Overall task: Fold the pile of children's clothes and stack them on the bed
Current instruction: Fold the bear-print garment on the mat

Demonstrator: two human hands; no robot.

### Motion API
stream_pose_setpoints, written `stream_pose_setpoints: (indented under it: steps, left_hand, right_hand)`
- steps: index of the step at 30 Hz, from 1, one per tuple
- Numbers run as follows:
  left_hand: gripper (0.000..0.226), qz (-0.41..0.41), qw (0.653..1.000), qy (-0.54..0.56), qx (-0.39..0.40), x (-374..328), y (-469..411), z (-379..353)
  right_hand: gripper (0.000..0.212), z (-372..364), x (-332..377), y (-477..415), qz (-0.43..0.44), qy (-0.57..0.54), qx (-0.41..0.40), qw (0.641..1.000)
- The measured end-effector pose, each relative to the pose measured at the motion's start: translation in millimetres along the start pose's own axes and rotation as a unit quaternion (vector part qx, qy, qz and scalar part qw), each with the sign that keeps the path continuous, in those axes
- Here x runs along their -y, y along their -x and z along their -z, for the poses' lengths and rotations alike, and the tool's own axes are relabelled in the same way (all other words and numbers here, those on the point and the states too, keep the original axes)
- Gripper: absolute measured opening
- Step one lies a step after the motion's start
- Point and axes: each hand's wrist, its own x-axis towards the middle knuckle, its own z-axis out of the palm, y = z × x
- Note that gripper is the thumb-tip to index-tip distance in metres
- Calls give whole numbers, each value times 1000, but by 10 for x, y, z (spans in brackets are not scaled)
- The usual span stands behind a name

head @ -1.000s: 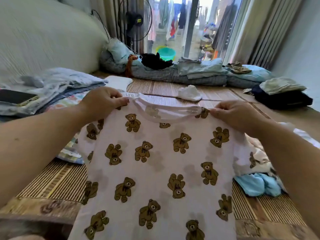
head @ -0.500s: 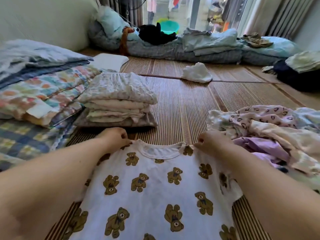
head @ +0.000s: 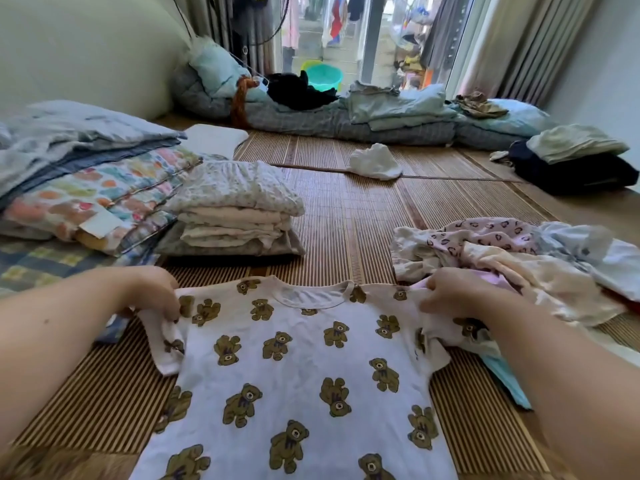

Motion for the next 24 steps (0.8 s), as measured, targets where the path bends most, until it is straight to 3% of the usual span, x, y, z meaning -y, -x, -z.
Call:
stream_pose_setpoints:
  steps: [4,9,11,13,15,17,20,22,24]
  left_hand:
    - [8,14,960,277,-38,12,141,82]
    - [13,-31,956,292,8,-434,410,91]
    - [25,-50,939,328,93,-671,501,17]
    - [30,-73,903,372,202,-848,556,-50]
    - [33,-84,877,407,242,-909,530,-108]
    - [34,-90,888,410,189,-874,431,-185]
    - [20,-85,957,274,-30,-720,229,-350]
    - [33,-47,978,150,-134,-630,128,-439]
    - [53,-7,981,135,-141,-613,47,-497]
  right_hand:
    - [20,117,136,109,19,-56,-60,996]
    - [22,51,566,30,-9,-14,-5,1000]
    - [24,-10,753,28,-9,-180,60,982]
    - [32,-51,889,77,-28,-394,132,909]
    - [30,-91,894,76,-34,-462,137,875]
    - [17,-164,820,27,-39,-465,70,881]
    - [34,-336,645,-119,-54,-377,-48,923]
    - [43,-427,594,-185,-50,-281,-79,955]
    - [54,-529,615,-258,-48,-212,-69,974]
